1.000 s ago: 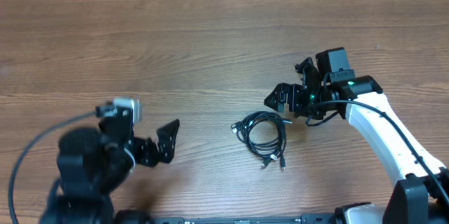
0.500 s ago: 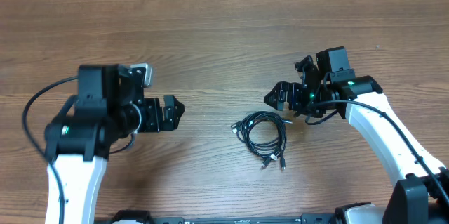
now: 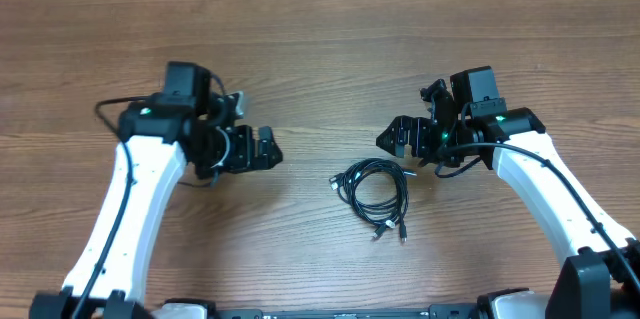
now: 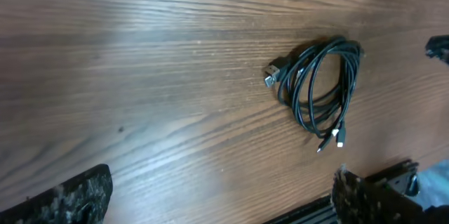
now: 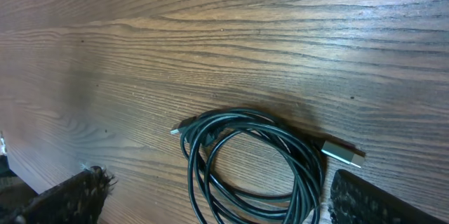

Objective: Untangle cables
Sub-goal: 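Raise the left arm and move its gripper toward the cable coil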

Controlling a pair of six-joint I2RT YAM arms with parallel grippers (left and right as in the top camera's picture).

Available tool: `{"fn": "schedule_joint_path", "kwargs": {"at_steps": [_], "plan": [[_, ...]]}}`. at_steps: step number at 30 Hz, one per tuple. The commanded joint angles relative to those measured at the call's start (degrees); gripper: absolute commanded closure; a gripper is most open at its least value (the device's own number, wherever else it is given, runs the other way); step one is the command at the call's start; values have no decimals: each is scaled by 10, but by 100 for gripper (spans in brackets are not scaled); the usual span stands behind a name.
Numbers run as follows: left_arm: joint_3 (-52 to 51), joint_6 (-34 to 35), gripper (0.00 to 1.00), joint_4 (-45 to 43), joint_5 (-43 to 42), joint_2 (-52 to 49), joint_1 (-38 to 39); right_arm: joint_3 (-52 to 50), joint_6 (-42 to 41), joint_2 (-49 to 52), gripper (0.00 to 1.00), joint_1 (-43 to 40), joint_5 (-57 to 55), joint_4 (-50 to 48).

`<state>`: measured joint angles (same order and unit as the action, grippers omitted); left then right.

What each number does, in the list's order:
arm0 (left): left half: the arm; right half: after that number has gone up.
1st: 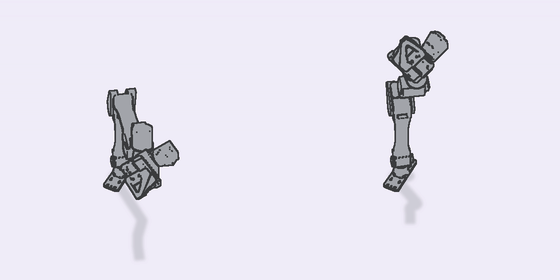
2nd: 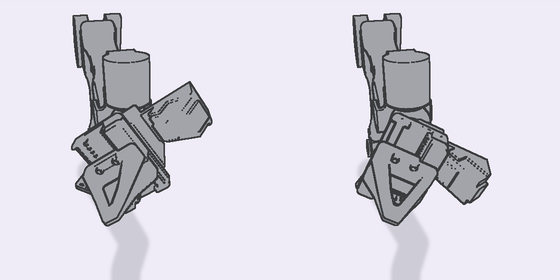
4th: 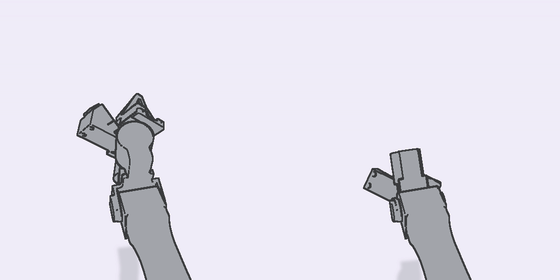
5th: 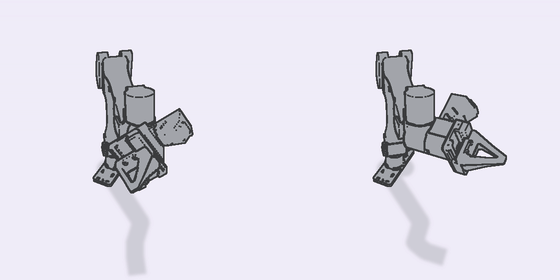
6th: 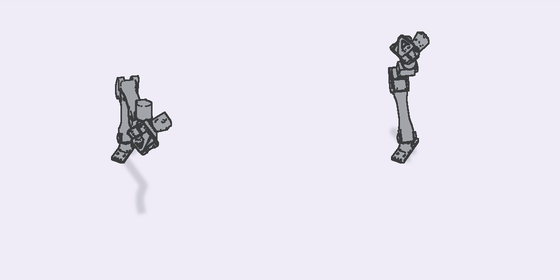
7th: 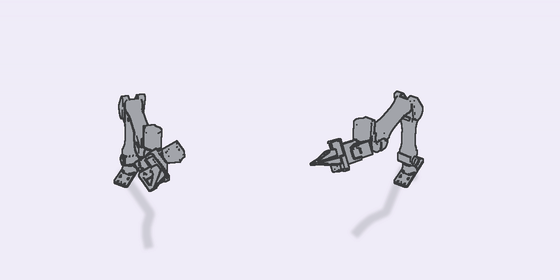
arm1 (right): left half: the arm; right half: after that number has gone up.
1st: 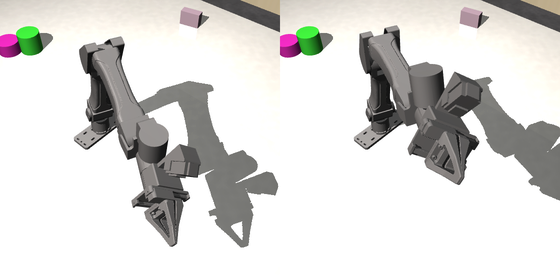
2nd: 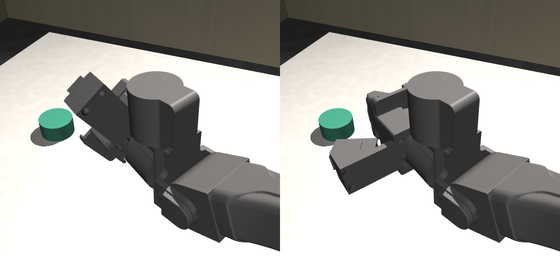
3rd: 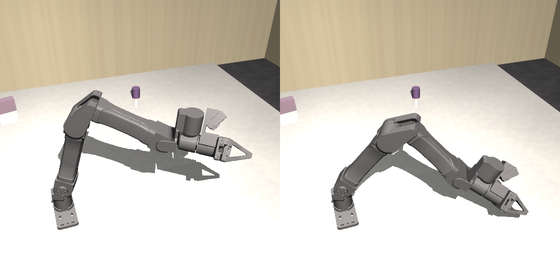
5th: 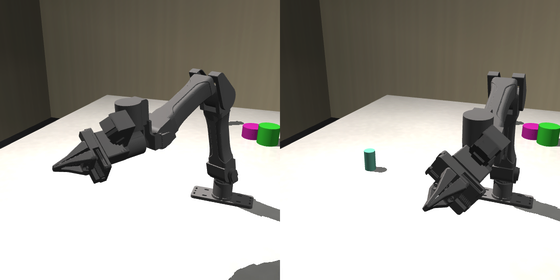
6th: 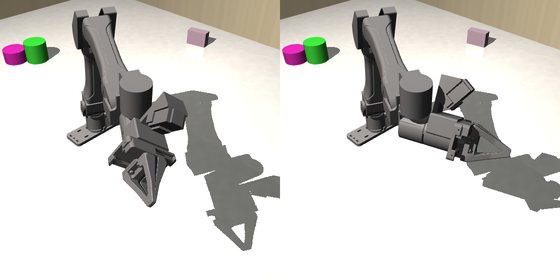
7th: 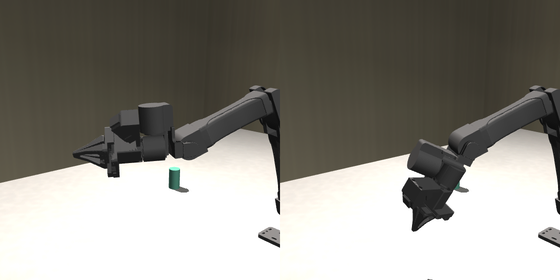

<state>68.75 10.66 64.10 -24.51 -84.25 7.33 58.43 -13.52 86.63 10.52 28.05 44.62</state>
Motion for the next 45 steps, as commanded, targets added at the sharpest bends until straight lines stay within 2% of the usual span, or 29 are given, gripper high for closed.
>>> {"fn": "schedule_joint_path", "kwargs": {"at_steps": [1, 4, 5, 6, 9, 10, 12, 14, 15, 20, 25, 30, 33, 34, 38, 45], "plan": [[12, 16, 0, -13, -11, -29, 26, 12, 0, -1, 0, -2, -2, -2], [12, 57, 0, -30, -11, -52, 43, 12, 0, -1, 0, -2, -2, -3], [12, 76, 4, -37, -12, -60, 48, 12, 0, -1, 0, -2, -2, -4], [12, 86, 13, -44, -16, -68, 52, 12, 0, -1, 0, -2, -2, -4], [12, 91, 33, -62, -43, -88, 61, 12, 0, -1, 0, -2, -2, -4], [12, 91, 44, -66, -49, -94, 62, 12, 0, -1, 0, -2, -2, -4], [12, 90, 62, -72, -54, -105, 63, 12, 0, -1, 0, -2, -2, -4], [12, 91, 90, -78, -54, -116, 63, 12, 0, -1, 0, -2, -2, -4], [12, 91, 96, -81, -54, -121, 63, 12, 0, -1, 0, -2, -2, -4], [12, 91, 95, -94, -54, -137, 63, 12, 0, -1, 0, -2, -2, -4], [12, 91, 85, -121, -50, -148, 63, 12, 0, -1, 0, -2, -2, -4], [12, 94, 85, -146, -34, -149, 63, 12, 0, -1, 0, -2, -54, -4], [12, 95, 71, -162, -35, -149, 63, 12, 0, -1, 0, -2, -80, -4], [12, 95, 71, -167, -35, -149, 63, 12, 0, -1, 0, -2, -84, -4], [12, 95, 93, -182, -30, -149, 61, 12, 0, -1, 0, -2, -84, -4], [12, 95, 96, -264, 8, -149, 62, 12, 0, -1, 0, -2, -84, -8]]}}
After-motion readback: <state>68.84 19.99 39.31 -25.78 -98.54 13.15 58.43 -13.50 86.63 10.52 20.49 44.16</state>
